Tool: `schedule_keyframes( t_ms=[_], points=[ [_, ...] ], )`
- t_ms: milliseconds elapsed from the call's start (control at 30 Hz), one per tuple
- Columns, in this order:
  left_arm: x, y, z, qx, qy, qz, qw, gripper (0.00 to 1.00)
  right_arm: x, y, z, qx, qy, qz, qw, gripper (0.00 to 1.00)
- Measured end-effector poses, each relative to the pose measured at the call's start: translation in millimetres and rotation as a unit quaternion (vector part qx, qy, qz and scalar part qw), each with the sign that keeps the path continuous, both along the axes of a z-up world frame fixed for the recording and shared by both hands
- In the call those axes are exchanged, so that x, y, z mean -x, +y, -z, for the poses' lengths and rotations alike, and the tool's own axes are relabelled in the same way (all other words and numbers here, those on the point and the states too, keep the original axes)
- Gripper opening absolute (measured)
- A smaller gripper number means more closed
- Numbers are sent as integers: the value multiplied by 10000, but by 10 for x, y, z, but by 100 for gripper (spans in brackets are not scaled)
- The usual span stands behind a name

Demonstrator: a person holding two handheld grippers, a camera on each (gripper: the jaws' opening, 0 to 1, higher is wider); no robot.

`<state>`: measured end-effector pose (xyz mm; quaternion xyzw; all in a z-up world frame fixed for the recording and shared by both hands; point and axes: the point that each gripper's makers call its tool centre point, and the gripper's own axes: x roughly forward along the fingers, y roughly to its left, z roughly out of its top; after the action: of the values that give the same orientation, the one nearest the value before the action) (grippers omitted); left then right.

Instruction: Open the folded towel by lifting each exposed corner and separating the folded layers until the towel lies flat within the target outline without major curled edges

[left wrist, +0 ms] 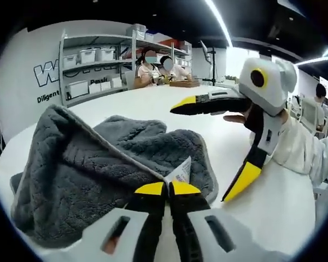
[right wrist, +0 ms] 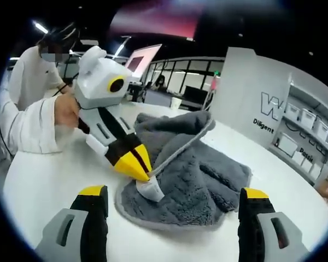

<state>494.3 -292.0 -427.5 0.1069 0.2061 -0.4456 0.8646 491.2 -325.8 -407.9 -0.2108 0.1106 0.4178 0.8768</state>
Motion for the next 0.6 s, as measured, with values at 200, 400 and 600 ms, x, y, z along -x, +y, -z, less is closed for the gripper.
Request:
schedule_keyframes(
  t_ms=[200,400,600],
  points=[
    [74,-57,5,74,110,191,9997,3,20,20,3,-3,9,-49,10000,99],
    [145,-123,10,115,183,394,9990,3,31,33,17,31,21,-84,10000,99],
    [195,-170,25,81,204,539,9983,3,44,44,8,25,23,-120,9999,99]
  ],
)
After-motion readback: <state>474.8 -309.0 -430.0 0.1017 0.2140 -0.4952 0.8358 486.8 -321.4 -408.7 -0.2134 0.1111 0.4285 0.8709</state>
